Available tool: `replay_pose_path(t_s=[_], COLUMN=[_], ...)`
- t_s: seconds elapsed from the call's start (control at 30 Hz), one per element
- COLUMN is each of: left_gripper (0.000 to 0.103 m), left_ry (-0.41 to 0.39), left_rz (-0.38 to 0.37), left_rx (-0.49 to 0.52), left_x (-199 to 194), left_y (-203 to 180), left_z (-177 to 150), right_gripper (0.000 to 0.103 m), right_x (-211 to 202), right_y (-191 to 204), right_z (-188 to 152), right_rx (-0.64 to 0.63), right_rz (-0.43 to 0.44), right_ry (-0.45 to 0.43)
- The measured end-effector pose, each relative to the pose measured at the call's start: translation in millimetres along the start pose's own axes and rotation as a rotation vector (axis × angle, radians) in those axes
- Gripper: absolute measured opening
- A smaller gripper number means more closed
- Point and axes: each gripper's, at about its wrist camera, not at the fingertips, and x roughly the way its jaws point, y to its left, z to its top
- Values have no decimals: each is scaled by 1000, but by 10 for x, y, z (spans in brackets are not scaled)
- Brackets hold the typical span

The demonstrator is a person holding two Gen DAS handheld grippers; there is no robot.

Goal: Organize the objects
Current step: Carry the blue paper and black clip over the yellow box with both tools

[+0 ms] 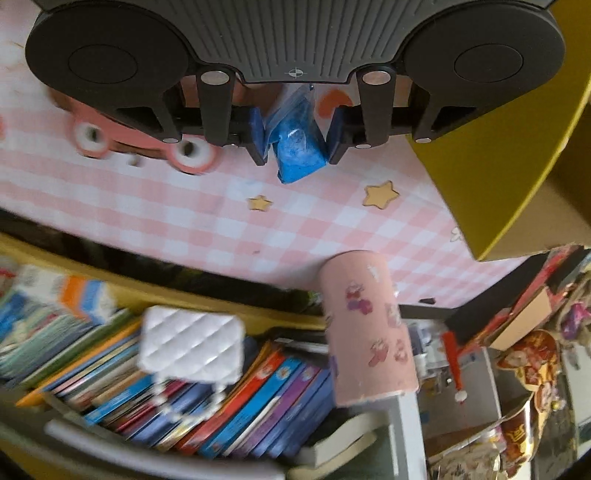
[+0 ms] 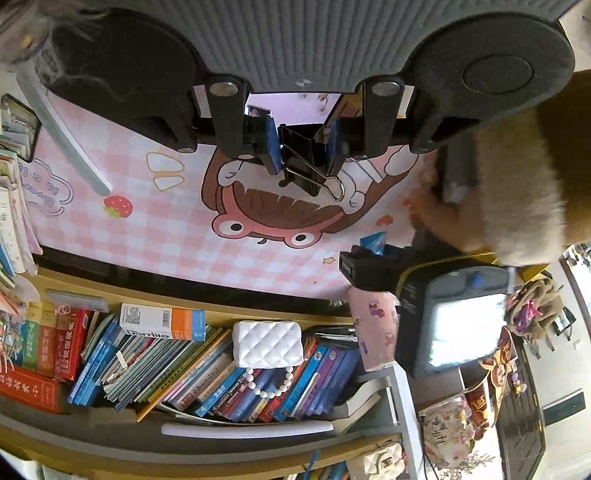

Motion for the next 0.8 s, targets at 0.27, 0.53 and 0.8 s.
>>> replay_pose_path(t_s=[0.27,0.53,0.8], left_gripper=[32,32,32], left_ry=[-59,-96,-47], left_rz=[-158,-293,-325], left_rx=[23,81,128], left_x=[-822,-1606,-2149], left_y=[132,570,1358], left_z=[-235,-699,-1369], right_gripper=[24,24,25], right_x=[-293,-630,-713], right_y=[278,756,1489], right_z=[-170,-456,-773], right_rx=[-13,10,-4], right_rz=[-51,-133,-95], right_ry=[18,40,115])
